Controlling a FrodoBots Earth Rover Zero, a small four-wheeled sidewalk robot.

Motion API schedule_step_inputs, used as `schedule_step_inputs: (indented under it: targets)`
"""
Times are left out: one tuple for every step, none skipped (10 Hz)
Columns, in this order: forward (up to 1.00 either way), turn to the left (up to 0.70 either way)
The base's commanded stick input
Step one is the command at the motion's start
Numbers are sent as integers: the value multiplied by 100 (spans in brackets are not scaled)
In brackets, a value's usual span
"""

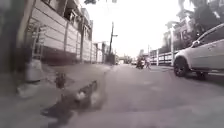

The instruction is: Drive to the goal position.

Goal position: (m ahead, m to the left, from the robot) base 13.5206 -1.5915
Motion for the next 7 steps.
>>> schedule_step_inputs:
  targets:
    - [100,0]
    - [100,0]
    - [100,0]
    - [100,-3]
    - [100,-19]
    - [100,-40]
    - [100,-40]
